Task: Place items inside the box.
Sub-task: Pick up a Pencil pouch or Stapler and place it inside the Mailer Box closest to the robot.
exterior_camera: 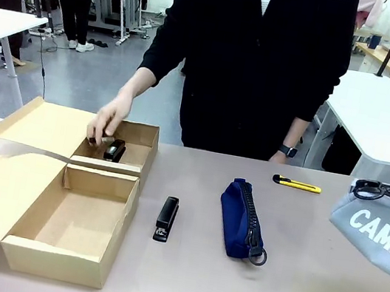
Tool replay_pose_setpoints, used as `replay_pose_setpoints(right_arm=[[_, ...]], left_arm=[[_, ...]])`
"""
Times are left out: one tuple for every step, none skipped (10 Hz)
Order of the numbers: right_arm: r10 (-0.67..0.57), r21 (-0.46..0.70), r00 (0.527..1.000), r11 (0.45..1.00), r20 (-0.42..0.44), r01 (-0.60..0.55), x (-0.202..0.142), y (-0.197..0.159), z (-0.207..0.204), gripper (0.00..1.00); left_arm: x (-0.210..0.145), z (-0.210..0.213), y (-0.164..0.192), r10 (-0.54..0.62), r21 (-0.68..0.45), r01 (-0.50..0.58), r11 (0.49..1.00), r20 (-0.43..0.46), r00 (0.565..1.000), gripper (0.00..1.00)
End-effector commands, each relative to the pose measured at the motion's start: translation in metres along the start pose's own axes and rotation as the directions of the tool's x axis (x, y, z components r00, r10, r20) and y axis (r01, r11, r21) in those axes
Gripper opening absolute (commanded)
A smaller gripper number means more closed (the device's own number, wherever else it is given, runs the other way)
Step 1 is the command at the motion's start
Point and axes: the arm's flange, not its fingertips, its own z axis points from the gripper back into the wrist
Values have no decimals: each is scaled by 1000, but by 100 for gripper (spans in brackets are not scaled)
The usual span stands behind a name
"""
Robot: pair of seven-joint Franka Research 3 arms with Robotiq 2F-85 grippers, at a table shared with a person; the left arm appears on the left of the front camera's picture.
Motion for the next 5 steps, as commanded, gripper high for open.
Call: replay_pose_setpoints(right_arm=[[-75, 5, 997, 997, 3, 75, 19, 13, -2, 5], [-115, 47, 993, 992, 10, 115, 41, 33, -1, 5], [-288, 27, 957, 958, 40, 287, 67, 58, 1, 5], [-344, 36, 939, 938, 6, 343, 84, 81, -1, 5], [-386, 82, 922, 919, -30, 387, 102, 104, -7, 5]], left_arm=[[-1, 1, 1, -16, -11, 15, 1000, -3, 1000, 100], [-1, 1, 1, -16, -11, 15, 1000, -3, 1000, 100], [-1, 1, 1, -16, -11, 15, 1000, -3, 1000, 100], [-1, 1, 1, -16, -11, 15, 1000, -3, 1000, 100], [-1, 1, 1, -16, -11, 15, 1000, -3, 1000, 100]])
